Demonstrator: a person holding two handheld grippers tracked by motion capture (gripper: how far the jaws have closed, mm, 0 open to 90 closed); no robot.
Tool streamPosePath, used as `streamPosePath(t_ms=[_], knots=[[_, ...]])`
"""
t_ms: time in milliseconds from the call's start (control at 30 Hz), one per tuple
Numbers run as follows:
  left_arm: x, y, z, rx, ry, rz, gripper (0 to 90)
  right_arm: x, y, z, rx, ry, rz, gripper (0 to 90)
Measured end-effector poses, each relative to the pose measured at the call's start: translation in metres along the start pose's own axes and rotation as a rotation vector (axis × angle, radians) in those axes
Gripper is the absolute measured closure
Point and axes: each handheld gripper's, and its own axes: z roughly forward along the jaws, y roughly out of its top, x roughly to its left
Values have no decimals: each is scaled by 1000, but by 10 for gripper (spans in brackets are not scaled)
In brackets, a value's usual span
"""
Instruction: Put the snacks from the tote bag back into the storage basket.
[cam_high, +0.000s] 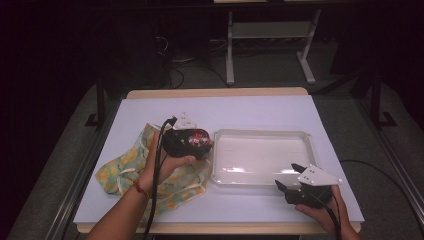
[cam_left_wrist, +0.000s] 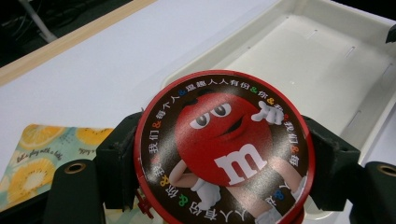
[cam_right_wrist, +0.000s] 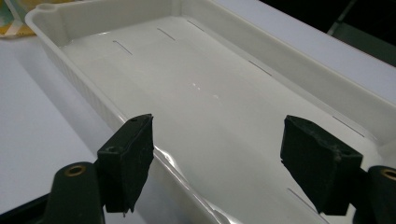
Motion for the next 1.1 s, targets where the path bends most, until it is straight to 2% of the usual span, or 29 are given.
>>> streamPosePath(t_ms=[1100], knots=[[-18, 16, 22, 6, -29, 18, 255, -1, 0, 0, 0, 2, 1, 250]])
